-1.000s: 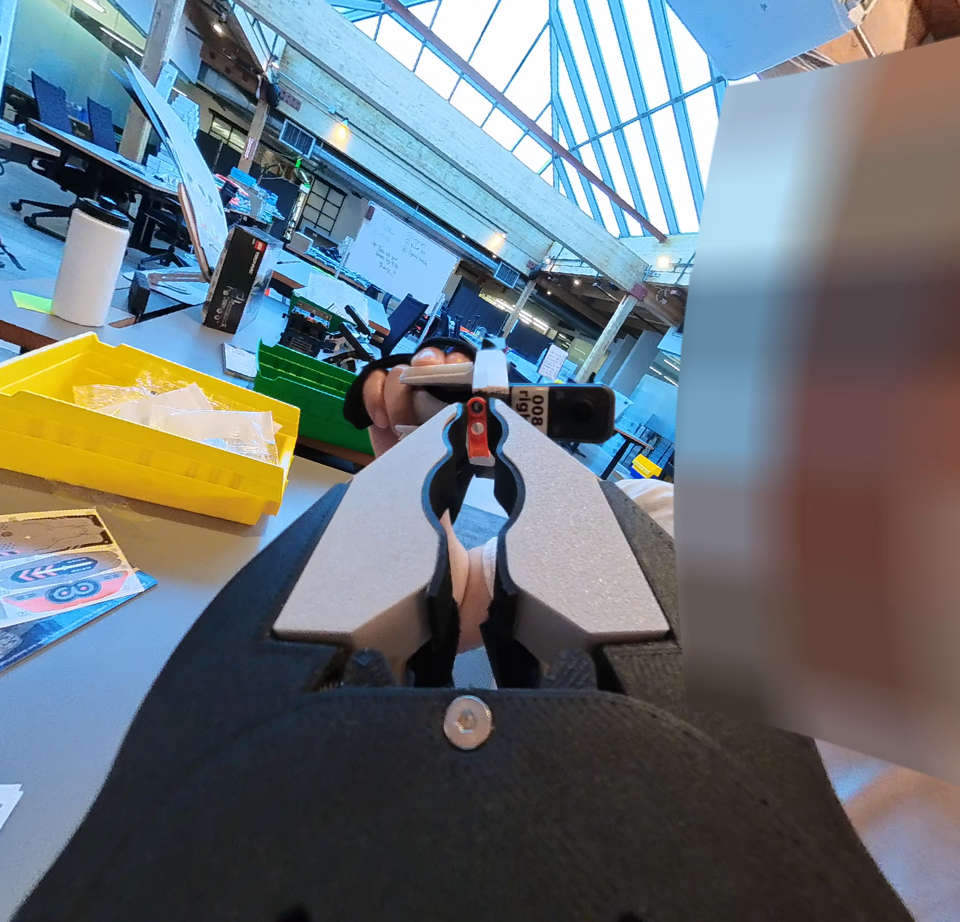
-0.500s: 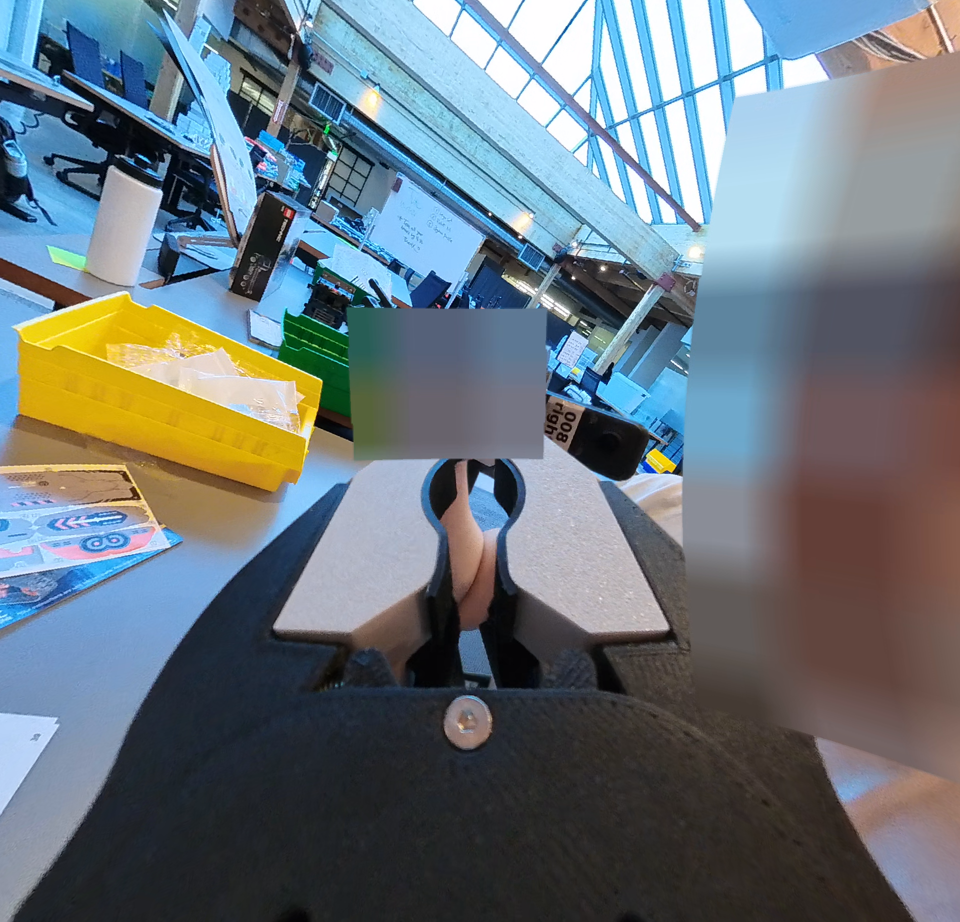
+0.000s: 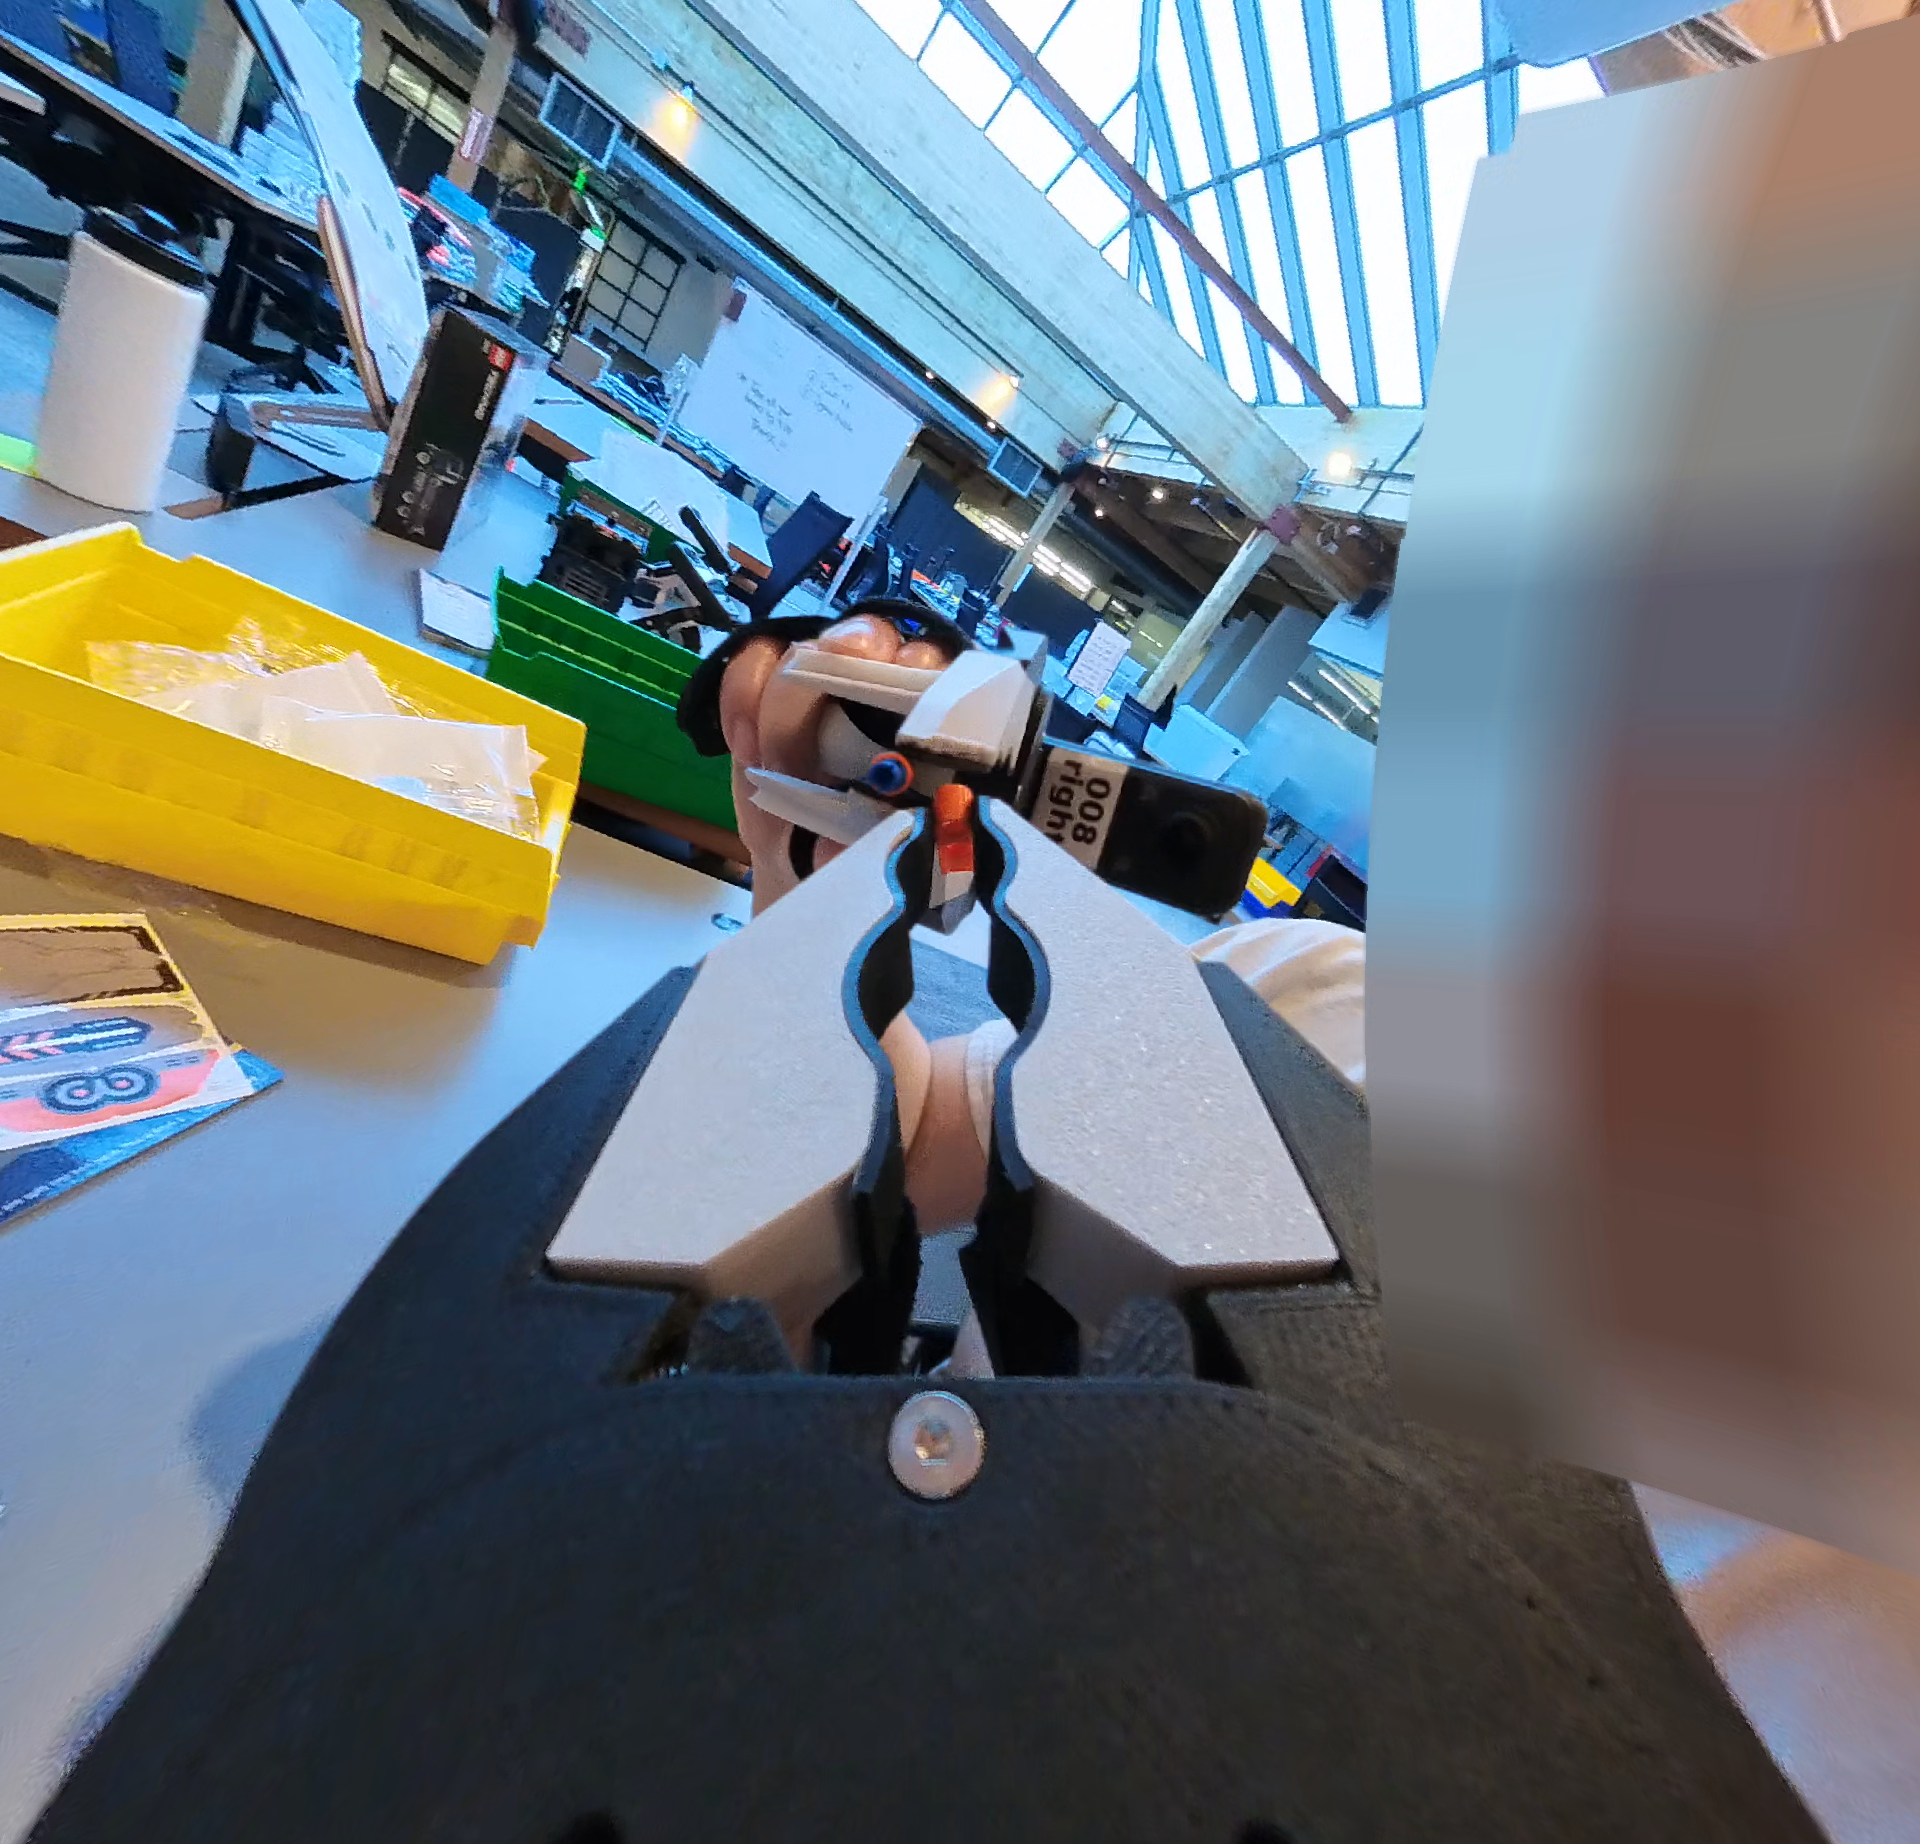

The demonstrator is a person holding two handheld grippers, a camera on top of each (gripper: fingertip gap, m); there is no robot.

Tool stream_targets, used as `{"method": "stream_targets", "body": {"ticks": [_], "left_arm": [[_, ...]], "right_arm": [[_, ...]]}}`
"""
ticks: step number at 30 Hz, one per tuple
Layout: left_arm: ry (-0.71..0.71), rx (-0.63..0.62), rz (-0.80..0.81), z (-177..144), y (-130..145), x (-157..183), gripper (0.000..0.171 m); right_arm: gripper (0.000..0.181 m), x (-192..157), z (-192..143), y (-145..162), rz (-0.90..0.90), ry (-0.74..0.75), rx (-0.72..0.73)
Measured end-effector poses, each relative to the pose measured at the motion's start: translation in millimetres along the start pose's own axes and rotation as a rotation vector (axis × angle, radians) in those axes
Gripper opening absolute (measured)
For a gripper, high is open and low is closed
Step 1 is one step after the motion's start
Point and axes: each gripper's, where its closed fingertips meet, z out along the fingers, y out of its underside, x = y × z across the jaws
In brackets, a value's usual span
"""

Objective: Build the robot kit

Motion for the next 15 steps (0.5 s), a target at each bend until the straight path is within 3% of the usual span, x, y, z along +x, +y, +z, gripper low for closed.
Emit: {"method": "stream_targets", "body": {"ticks": [1, 9, 15], "left_arm": [[-0.001, 0.0, 0.002, -1, 0, 0, 0.005], [-0.059, 0.035, 0.07, -8, -9, 0, 0.005], [-0.2, 0.019, 0.161, -19, -12, -13, 0.005]], "right_arm": [[0.006, 0, 1, 0, 0.015, -0.002, 0.007], [0.006, 0, 10, 13, 0.06, 0.008, -0.059], [0.006, -11, 19, 17, 0.088, -0.04, -0.108]]}}
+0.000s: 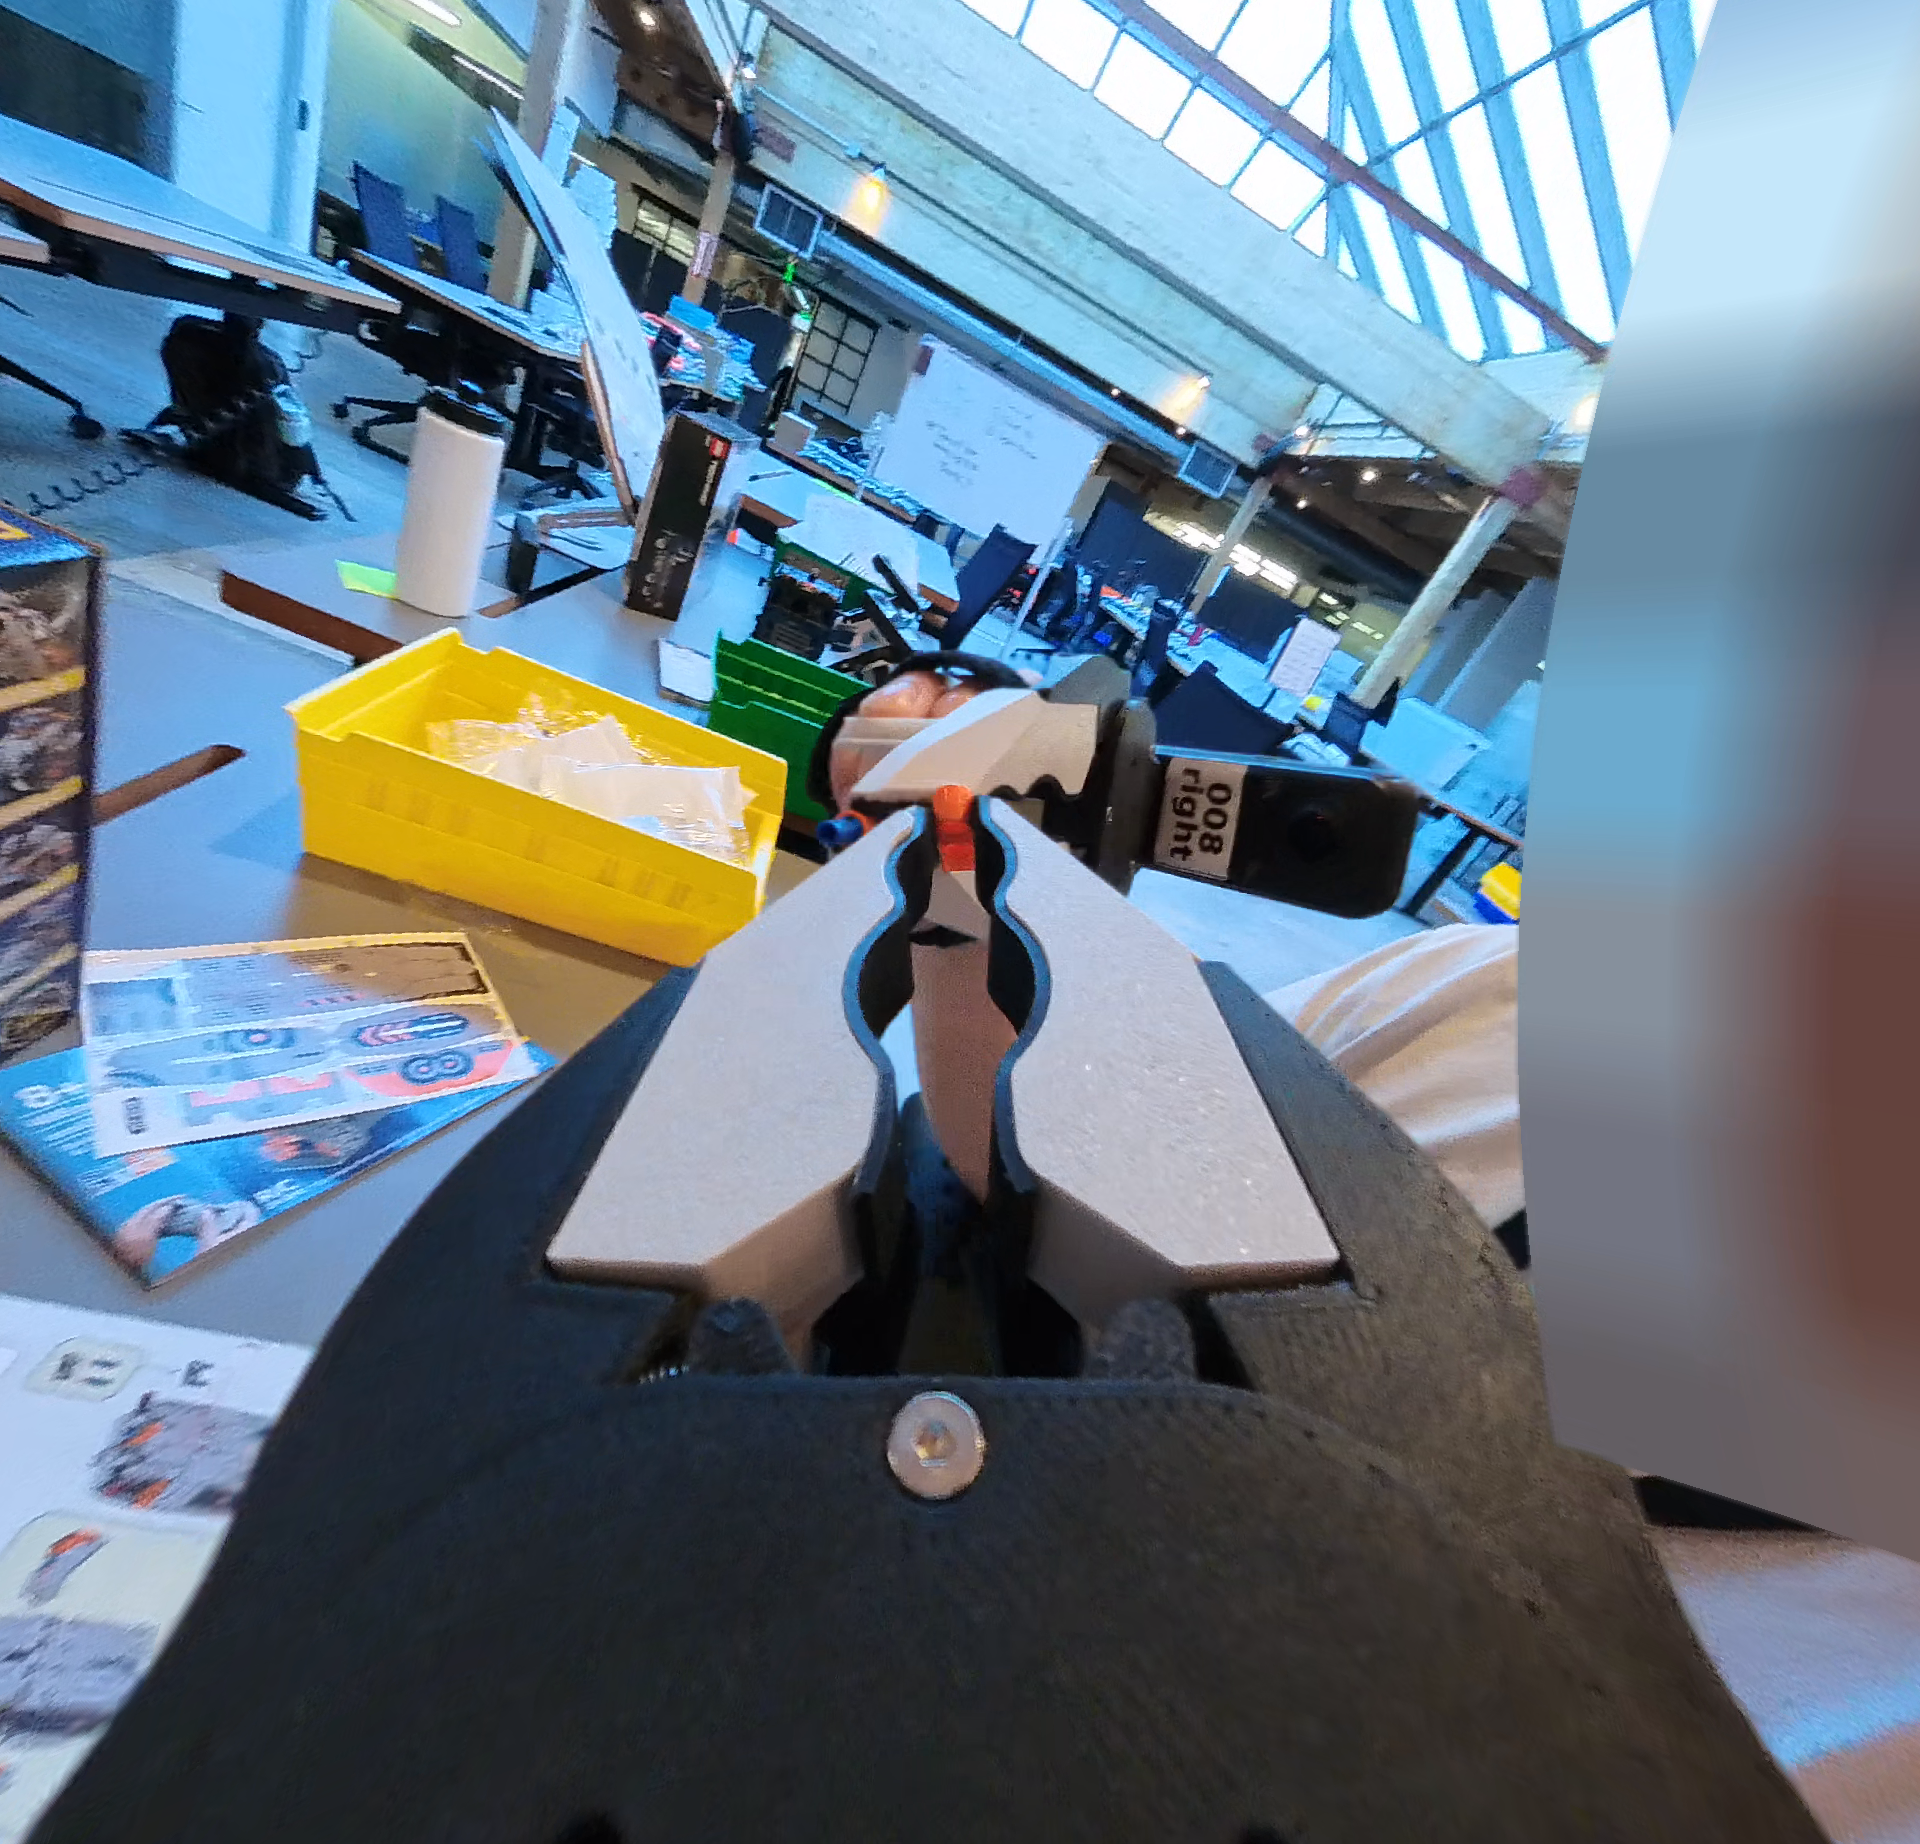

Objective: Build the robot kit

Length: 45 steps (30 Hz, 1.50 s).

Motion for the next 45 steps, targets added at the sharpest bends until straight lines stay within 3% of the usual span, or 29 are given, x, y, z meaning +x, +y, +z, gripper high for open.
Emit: {"method": "stream_targets", "body": {"ticks": [9, 13, 25, 29, 34, 45], "left_arm": [[-0.187, -0.018, 0.149, -12, -5, -14, 0.005], [-0.212, -0.097, 0.244, 0, 6, -9, 0.005], [-0.282, -0.138, 0.403, 6, 9, -8, 0.005], [-0.338, -0.133, 0.441, 1, 5, -13, 0.005], [-0.283, -0.135, 0.405, 6, 9, -11, 0.005], [-0.306, -0.147, 0.418, 5, 10, -16, 0.005]], "right_arm": [[0.006, -13, -1, 8, 0.087, -0.13, -0.089], [0.006, -31, 9, 20, 0.148, -0.213, -0.156], [0.007, -41, 12, 10, 0.594, -0.385, -0.075], [0.006, -47, 11, 9, 0.633, -0.434, -0.076], [0.006, -53, 15, 3, 0.661, -0.469, -0.051], [0.006, -57, 21, 6, 0.701, -0.469, -0.074]]}}
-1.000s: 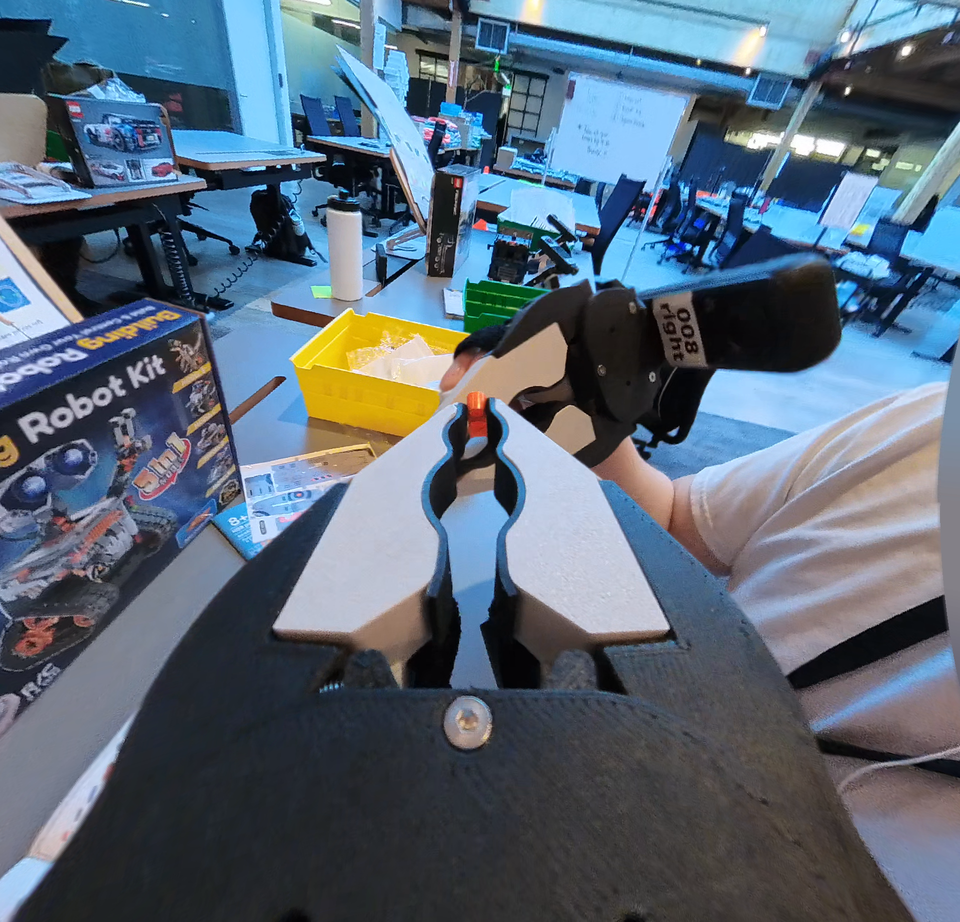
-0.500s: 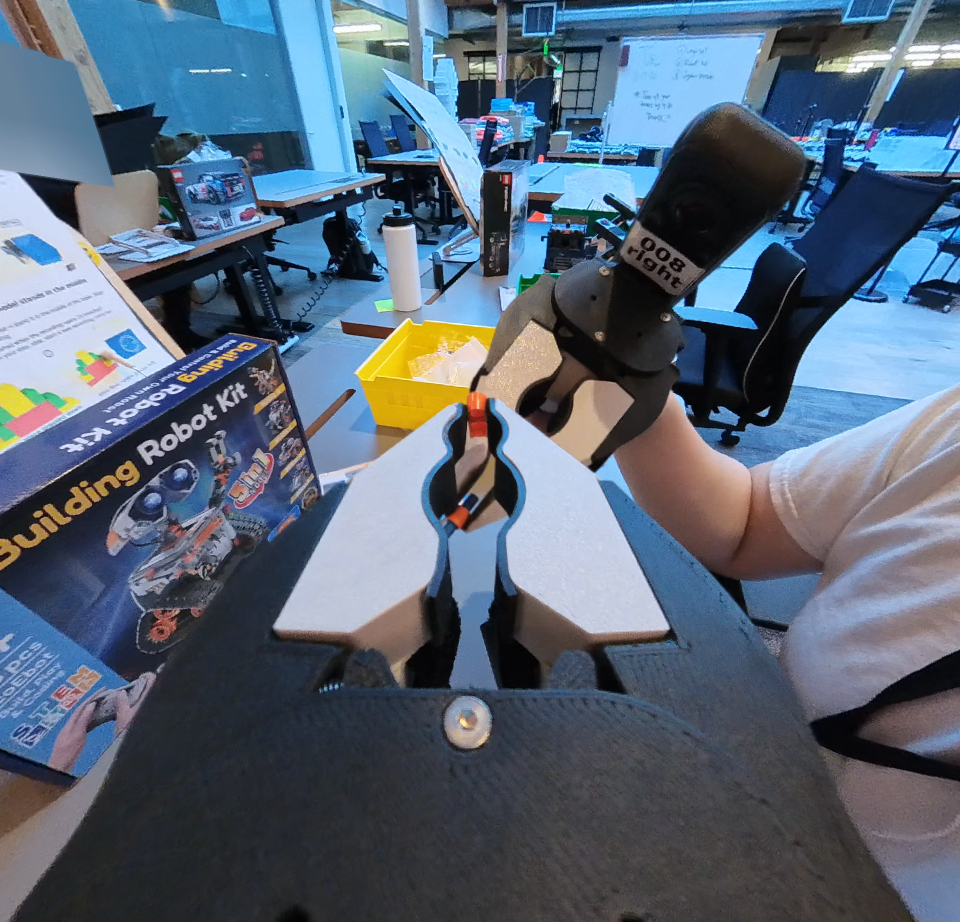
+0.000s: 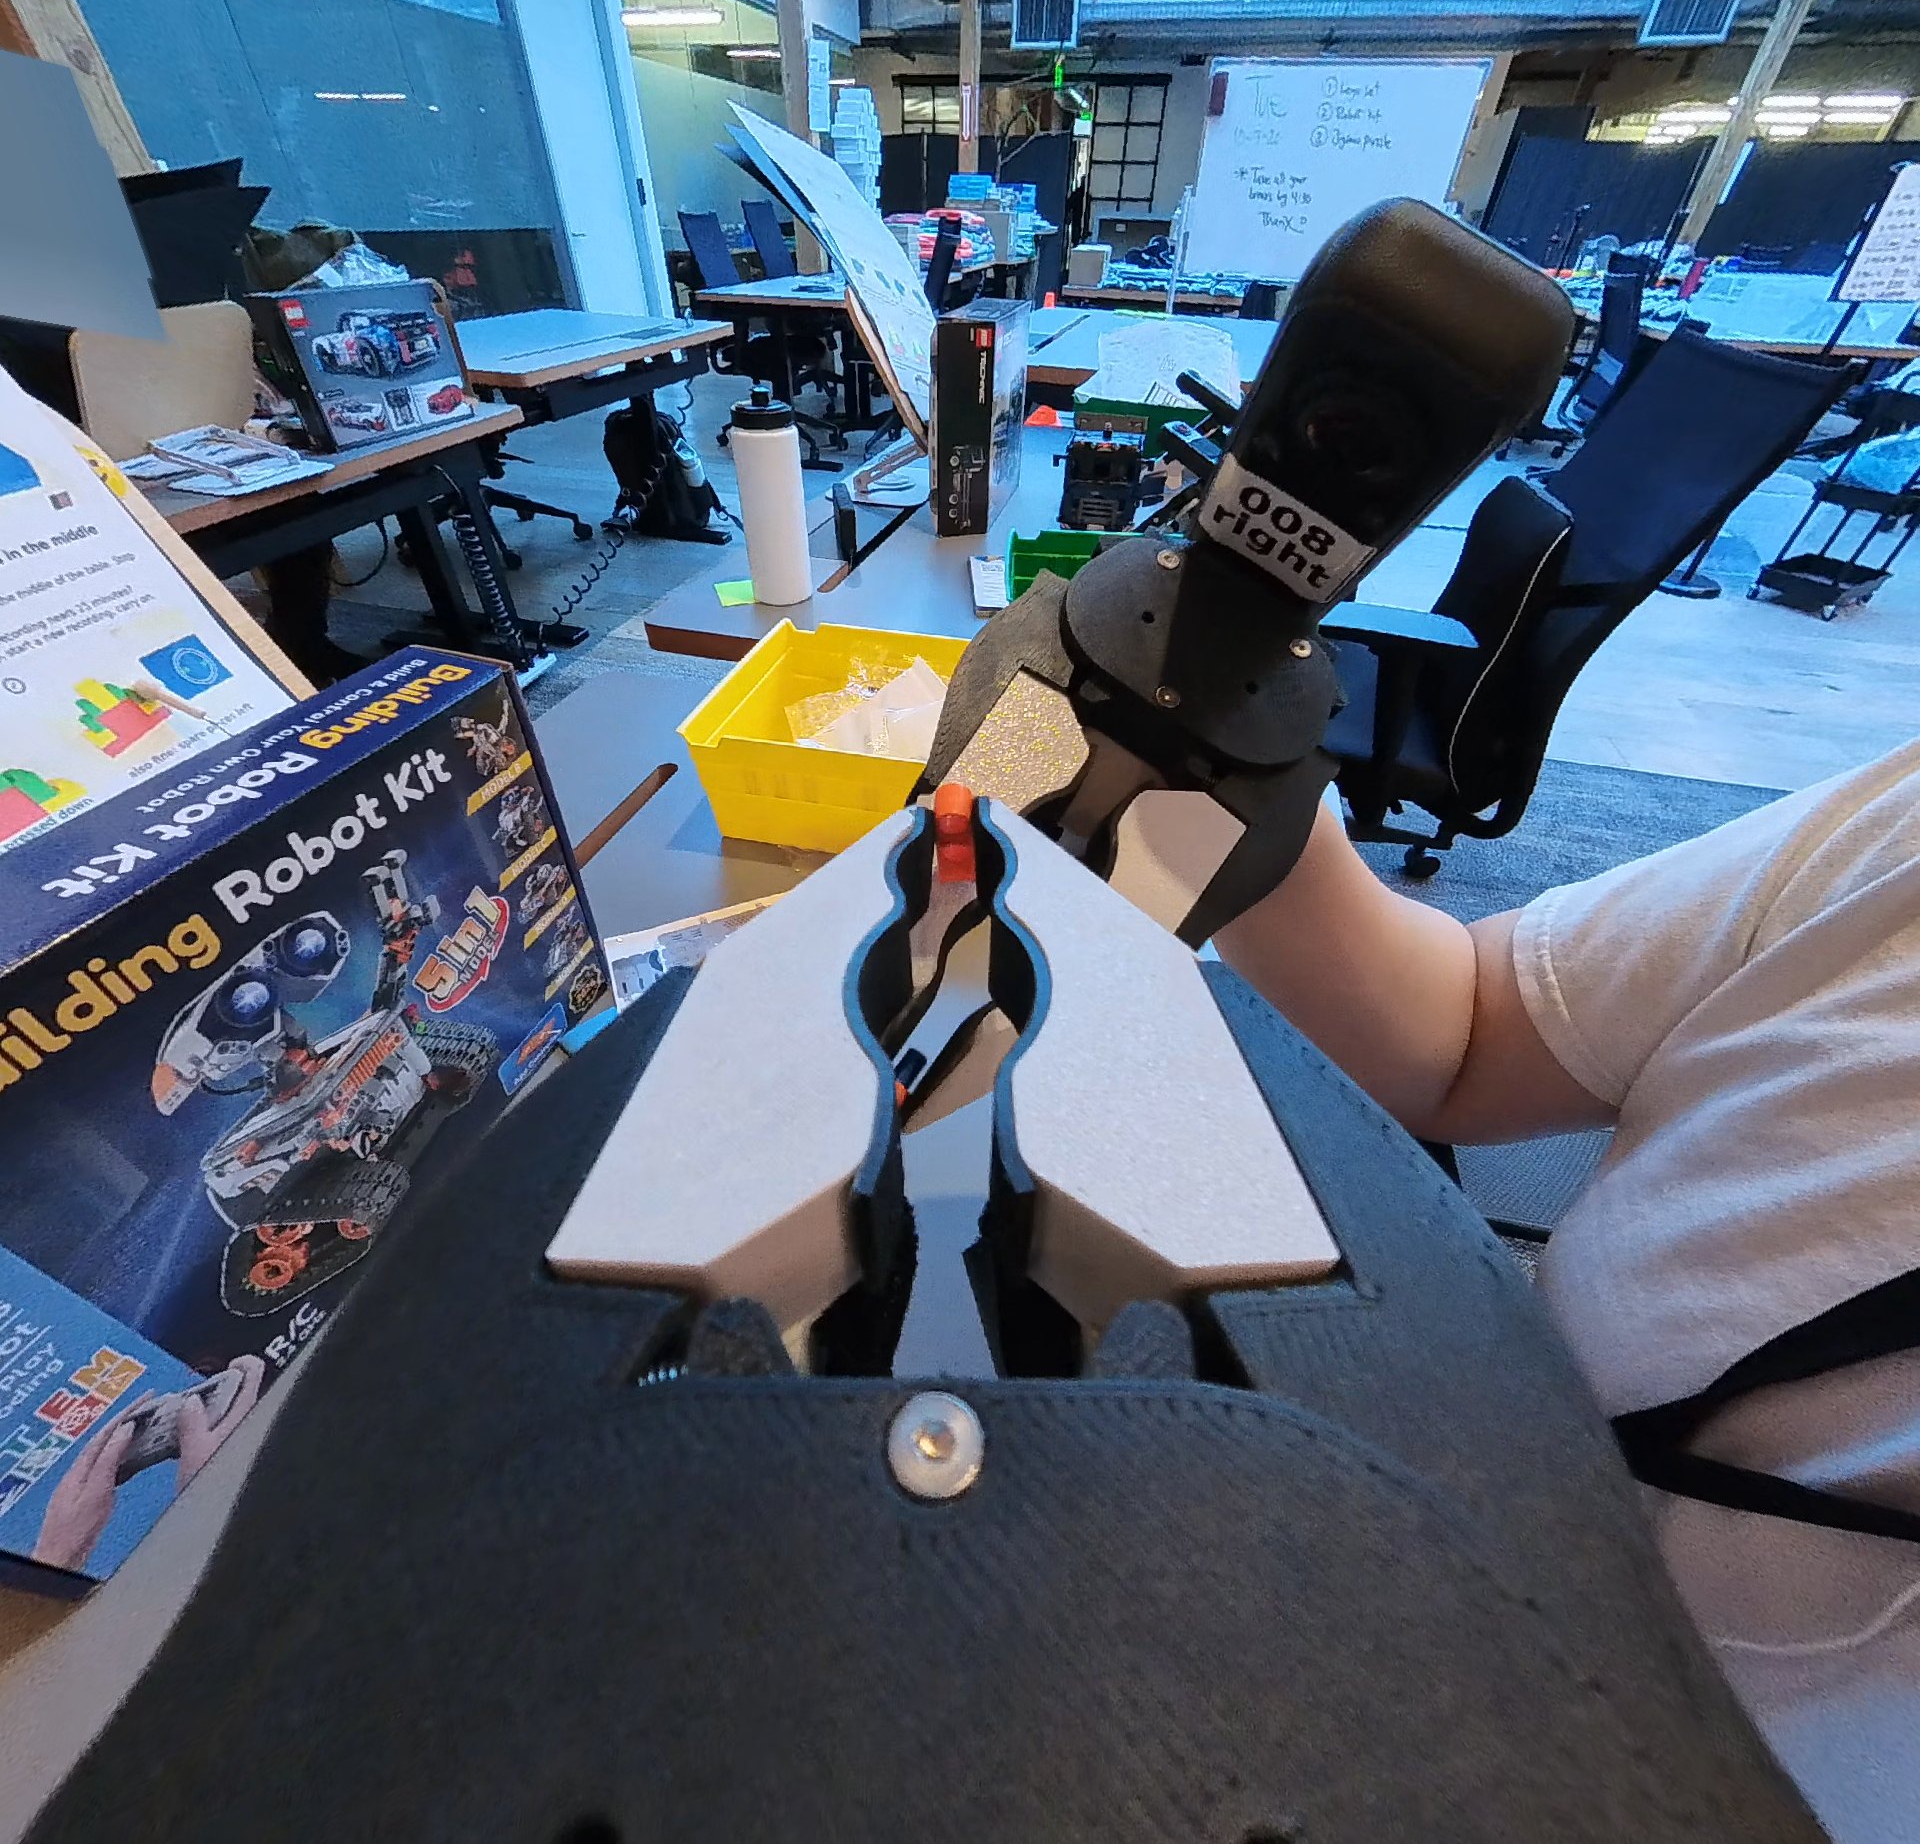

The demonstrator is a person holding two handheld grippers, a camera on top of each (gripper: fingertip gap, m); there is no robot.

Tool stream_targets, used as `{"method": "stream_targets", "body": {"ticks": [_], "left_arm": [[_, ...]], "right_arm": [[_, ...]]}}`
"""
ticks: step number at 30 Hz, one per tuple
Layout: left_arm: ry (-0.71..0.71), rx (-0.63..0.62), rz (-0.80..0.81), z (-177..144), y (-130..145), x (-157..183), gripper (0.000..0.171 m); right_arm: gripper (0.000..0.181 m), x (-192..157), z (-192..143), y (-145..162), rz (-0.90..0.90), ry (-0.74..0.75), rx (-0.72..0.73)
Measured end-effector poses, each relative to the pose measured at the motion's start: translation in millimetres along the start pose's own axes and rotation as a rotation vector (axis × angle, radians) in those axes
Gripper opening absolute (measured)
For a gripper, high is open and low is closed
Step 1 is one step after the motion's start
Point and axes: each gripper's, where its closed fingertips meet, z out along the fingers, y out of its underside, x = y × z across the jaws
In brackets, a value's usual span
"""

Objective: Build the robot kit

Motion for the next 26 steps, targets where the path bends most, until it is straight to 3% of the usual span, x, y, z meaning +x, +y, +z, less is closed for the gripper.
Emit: {"method": "stream_targets", "body": {"ticks": [10, 17, 22, 26], "left_arm": [[0.0, -0.016, -0.004, 6, 4, -1, 0.005], [0.118, 0.093, -0.096, -5, -12, 9, 0.005], [0.314, 0.269, -0.365, -26, -33, 4, 0.005], [0.477, 0.315, -0.521, -29, -36, 8, 0.005]], "right_arm": [[0.006, 2, -2, -3, 0.012, 0.015, 0.011], [0.007, 18, -14, -1, -0.014, 0.092, -0.007], [0.006, 25, -60, -43, -0.096, 0.155, 0.239], [0.006, 15, -70, -63, -0.174, 0.175, 0.34]]}}
